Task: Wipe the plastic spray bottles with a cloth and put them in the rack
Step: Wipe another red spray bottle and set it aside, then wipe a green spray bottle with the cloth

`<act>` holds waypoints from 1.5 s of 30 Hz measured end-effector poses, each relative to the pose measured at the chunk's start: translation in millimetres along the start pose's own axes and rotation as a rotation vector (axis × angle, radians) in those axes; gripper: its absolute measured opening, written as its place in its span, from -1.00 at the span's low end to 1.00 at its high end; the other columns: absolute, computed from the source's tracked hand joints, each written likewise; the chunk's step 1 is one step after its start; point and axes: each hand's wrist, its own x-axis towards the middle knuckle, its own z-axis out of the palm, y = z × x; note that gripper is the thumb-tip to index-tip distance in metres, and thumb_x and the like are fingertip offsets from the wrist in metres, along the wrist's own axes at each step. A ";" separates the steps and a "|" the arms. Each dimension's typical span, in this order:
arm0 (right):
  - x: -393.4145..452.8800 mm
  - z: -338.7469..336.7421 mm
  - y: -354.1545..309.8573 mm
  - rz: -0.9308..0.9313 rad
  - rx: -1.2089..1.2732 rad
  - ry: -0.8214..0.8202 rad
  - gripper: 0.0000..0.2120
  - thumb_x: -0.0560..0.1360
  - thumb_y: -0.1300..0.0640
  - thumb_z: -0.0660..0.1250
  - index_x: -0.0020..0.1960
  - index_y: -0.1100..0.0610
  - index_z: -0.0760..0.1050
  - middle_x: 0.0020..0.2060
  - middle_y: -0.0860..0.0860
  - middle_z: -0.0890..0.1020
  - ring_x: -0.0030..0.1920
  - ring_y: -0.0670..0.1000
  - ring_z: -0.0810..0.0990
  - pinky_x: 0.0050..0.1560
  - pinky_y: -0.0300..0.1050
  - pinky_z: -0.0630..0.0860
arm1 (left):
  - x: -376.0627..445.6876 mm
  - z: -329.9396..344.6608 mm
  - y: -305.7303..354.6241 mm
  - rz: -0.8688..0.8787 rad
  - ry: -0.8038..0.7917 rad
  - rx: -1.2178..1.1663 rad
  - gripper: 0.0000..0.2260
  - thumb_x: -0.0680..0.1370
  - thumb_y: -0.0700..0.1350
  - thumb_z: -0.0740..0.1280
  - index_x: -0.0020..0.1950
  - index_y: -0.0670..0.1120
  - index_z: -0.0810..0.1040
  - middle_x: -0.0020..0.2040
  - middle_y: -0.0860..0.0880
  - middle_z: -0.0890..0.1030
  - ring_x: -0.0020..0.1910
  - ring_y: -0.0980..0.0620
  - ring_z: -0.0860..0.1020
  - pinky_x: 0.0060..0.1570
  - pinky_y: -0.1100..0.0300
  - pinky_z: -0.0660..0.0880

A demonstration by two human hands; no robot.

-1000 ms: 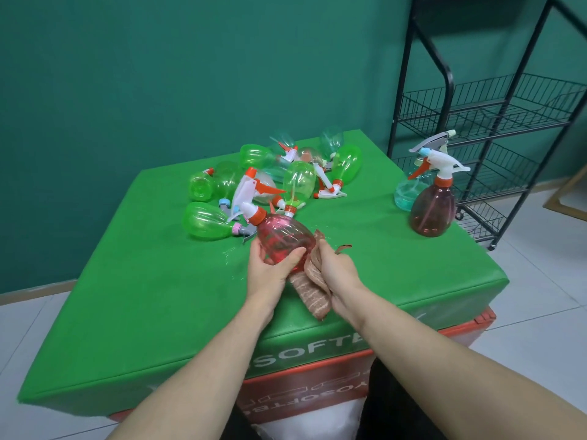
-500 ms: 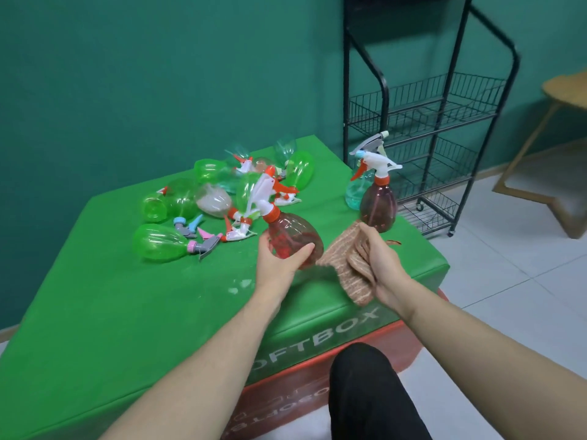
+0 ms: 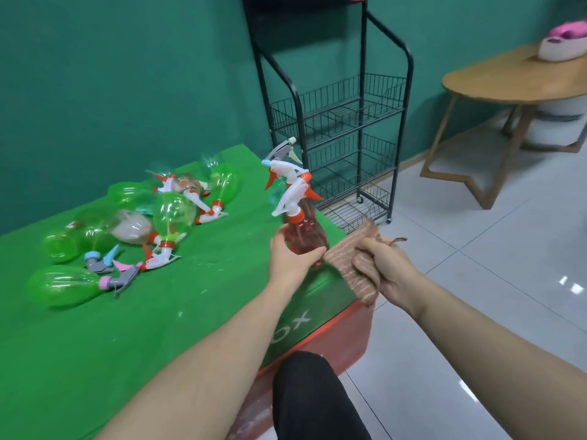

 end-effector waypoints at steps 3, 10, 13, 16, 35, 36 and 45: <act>3.3 -10.0 -2.4 0.030 0.037 -0.005 -0.59 0.54 0.28 0.39 0.33 0.28 0.36 0.12 0.31 0.65 -0.17 0.16 0.72 -0.16 0.10 0.69 | 5.1 17.8 3.9 0.010 0.007 0.003 -0.28 0.30 -0.01 0.67 0.34 0.11 0.36 0.30 0.02 0.51 0.27 0.03 0.52 0.41 -0.03 0.41; 4.4 -22.7 0.1 0.112 0.093 -0.084 -0.76 0.62 0.16 0.32 0.22 0.27 0.47 -0.07 0.19 0.73 -0.16 0.13 0.74 -0.21 0.01 0.66 | 12.5 37.6 14.1 0.018 -0.012 0.064 -0.21 0.33 -0.08 0.66 0.47 0.01 0.36 0.36 0.00 0.46 0.28 0.04 0.48 0.41 0.07 0.38; 0.8 -25.0 2.5 0.116 0.076 -0.112 -0.68 0.60 0.14 0.35 0.29 0.29 0.46 0.03 0.24 0.71 -0.15 0.15 0.74 -0.23 0.01 0.67 | 10.0 37.7 21.0 0.006 -0.024 0.092 -0.18 0.35 -0.08 0.65 0.51 -0.01 0.31 0.39 -0.03 0.41 0.33 0.02 0.45 0.42 0.07 0.34; -7.1 -23.0 7.0 0.111 0.053 -0.148 -0.63 0.58 0.14 0.40 0.31 0.28 0.45 0.08 0.25 0.70 -0.11 0.17 0.73 -0.20 0.02 0.67 | 2.2 32.8 23.6 -0.018 -0.030 0.102 -0.12 0.37 -0.03 0.64 0.57 -0.01 0.23 0.45 -0.05 0.32 0.40 -0.01 0.39 0.46 0.03 0.29; -65.3 123.5 75.7 0.138 -0.156 -0.289 -0.79 0.56 0.26 0.39 0.17 0.26 0.49 -0.18 0.17 0.71 -0.28 0.12 0.72 -0.29 -0.02 0.64 | -37.2 -141.2 -40.3 -0.054 0.090 0.183 -0.64 0.66 -0.03 0.31 0.45 0.01 0.41 0.42 0.02 0.39 -0.04 0.21 0.49 -0.17 0.33 0.46; -65.8 135.1 79.9 0.151 -0.171 -0.300 -0.78 0.56 0.25 0.39 0.17 0.26 0.48 -0.16 0.18 0.72 -0.26 0.13 0.72 -0.26 -0.01 0.65 | -36.6 -156.2 -46.9 -0.060 0.108 0.191 -0.66 0.66 -0.04 0.30 0.44 0.01 0.43 0.41 0.03 0.40 -0.06 0.24 0.47 -0.22 0.38 0.38; -62.4 243.0 122.7 0.279 -0.247 -0.466 -0.79 0.60 0.19 0.36 0.19 0.25 0.47 -0.09 0.18 0.72 -0.15 0.14 0.72 -0.10 0.03 0.68 | -28.6 -288.0 -101.2 -0.086 0.210 0.324 -0.69 0.63 -0.21 0.32 0.37 -0.03 0.51 0.38 -0.02 0.46 0.11 0.13 0.50 0.06 0.29 0.37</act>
